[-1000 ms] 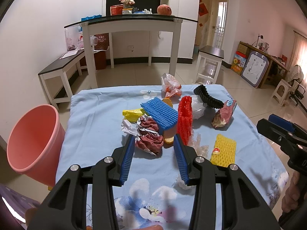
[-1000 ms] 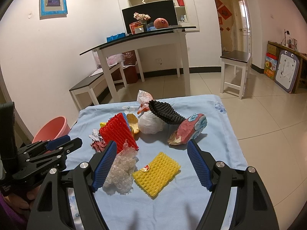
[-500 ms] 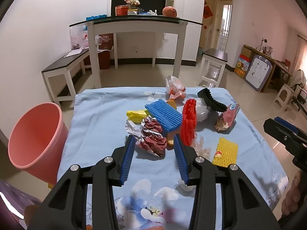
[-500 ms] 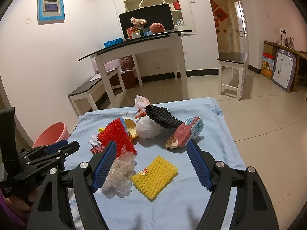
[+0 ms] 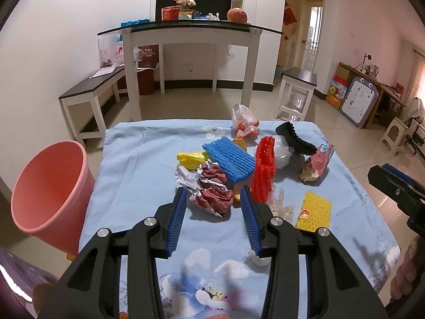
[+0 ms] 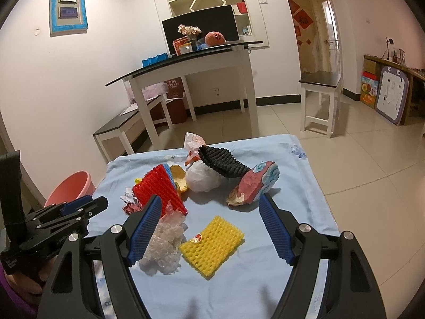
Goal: Collect trash
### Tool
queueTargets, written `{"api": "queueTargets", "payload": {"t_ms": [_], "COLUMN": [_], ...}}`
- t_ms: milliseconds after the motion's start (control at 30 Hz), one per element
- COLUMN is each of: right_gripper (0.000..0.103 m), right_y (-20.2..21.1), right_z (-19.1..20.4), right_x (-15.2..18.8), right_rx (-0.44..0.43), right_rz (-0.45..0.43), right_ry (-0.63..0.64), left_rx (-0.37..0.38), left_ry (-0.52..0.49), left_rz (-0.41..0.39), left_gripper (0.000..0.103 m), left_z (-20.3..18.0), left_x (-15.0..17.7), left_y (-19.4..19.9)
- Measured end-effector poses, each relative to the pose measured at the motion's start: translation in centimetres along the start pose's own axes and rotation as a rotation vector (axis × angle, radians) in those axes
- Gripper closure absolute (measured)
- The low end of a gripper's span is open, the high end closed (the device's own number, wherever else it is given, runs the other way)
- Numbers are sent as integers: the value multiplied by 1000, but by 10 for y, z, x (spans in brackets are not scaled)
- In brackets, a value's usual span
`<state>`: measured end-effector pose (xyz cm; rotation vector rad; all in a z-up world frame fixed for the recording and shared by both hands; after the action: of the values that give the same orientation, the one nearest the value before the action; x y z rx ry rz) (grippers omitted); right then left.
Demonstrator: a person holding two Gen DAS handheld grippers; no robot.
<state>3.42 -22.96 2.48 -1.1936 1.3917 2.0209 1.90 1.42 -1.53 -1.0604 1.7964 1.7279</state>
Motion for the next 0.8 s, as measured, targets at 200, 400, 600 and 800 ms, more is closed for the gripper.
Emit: {"api": "queueTargets", "payload": {"t_ms": [200,400,600,800], "right_gripper": [28,28,28,28], "right_y": [-5,-9,-16,-25], "right_z": [-3,-8,-12,-12], "right_x": [6,13,20,26], "right_rx": [6,10,5,-3], "right_rz": [21,49,73,110], "right_ry": [-5,-8,-22,-22], "left_rx": [3,20,115,240], "left_ry": [6,18,32,-26], "left_rz": [6,21,50,111], "left_gripper": [60,60,60,60], "left_z": [3,9,12,-16], "left_x": [1,6,15,31], "left_y": [-3,-6,-8,-11]}}
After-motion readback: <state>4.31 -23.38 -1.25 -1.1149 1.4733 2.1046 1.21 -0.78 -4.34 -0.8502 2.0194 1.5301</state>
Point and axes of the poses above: each gripper's, at about its wrist camera, not at the fingertips, and y roughly against the way its jaws point, z to its left, x to its underside, the point moved 3 cm from there along -y, roughly the way its jaws point, and after that the axes turned 6 degrees about y, right-handed, at the moved point
